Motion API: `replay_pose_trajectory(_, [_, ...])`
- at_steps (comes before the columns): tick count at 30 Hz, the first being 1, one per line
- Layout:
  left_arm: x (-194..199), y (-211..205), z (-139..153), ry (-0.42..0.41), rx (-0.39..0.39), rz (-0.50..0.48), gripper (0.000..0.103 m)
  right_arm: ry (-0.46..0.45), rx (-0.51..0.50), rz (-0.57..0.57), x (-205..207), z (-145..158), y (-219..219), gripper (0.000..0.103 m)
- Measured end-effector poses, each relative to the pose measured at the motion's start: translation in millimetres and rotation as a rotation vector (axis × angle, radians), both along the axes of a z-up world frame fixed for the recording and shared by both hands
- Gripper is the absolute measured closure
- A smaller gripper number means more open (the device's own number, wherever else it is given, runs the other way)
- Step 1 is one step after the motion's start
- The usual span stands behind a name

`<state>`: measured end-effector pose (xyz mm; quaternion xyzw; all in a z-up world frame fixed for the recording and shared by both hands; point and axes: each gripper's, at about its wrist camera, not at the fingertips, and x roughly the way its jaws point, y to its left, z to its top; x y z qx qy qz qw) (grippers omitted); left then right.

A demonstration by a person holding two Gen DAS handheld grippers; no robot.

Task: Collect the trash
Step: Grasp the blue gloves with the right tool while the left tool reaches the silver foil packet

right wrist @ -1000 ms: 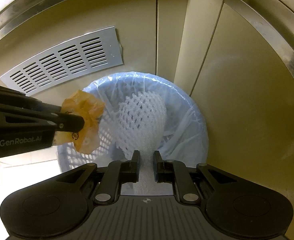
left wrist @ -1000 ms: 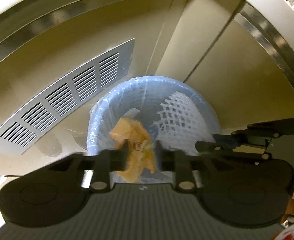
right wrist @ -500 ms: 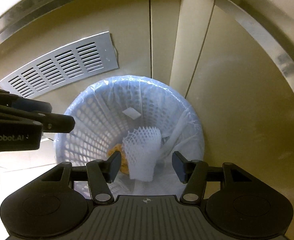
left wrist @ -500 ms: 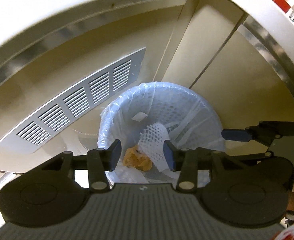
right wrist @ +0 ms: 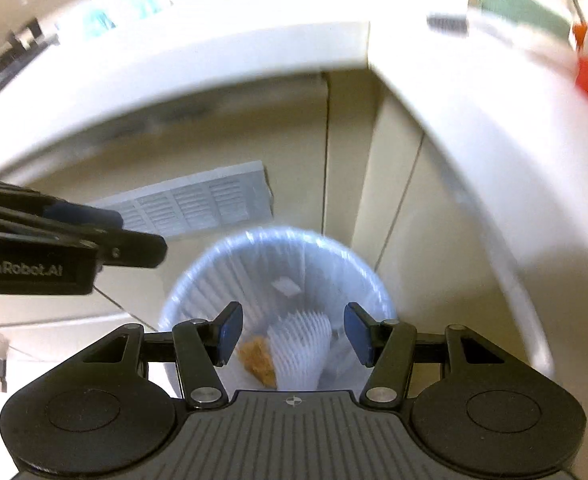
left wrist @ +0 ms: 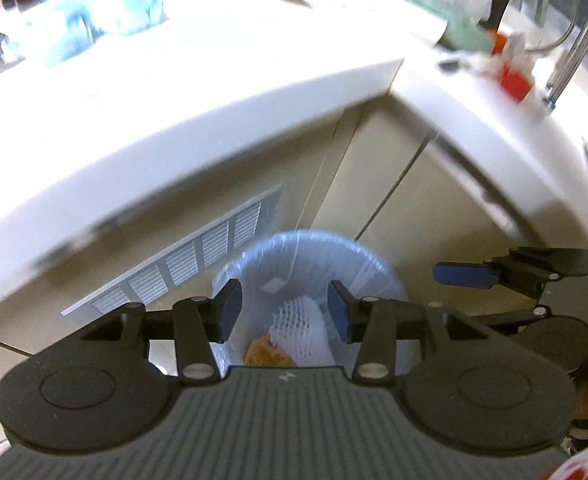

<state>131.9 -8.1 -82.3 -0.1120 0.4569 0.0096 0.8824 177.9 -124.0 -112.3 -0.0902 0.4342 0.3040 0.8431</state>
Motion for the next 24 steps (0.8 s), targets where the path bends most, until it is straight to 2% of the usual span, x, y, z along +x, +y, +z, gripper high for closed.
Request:
replay_pose_trajectory(9, [-18.6, 4.3, 61.3, -0.148, 0.030, 0.043, 0.054, -0.135, 0.102, 0.033, -4.7, 62.2, -6.8, 0.047])
replay_pose_trajectory(14, [-21.5, 14.5, 88.6, -0.228, 0.066, 0.136, 0.051, -0.192, 0.160, 0.055, 3.3, 88.8, -3.4, 0.046])
replay_pose_trajectory(17, [-23.3, 26.9, 100.4, -0.261, 0.089, 0.205, 0.044, -0.213, 0.188, 0.087, 11.2, 98.7, 4.7, 0.046])
replay_pose_trajectory(19, [-25.2, 37.2, 105.6, -0.277, 0.110, 0.249, 0.042, -0.217, 0.204, 0.110, 19.7, 105.5, 14.7, 0.043])
replay_pose_trajectory(21, [-26.8, 50.5, 109.3, -0.281, 0.131, 0.289, 0.041, -0.226, 0.223, 0.131, 26.0, 110.5, 25.5, 0.035])
replay_pose_trajectory(24, [-26.9, 72.2, 114.2, -0.286, 0.166, 0.320, 0.037, -0.249, 0.241, 0.171, 32.2, 117.0, 47.3, 0.034])
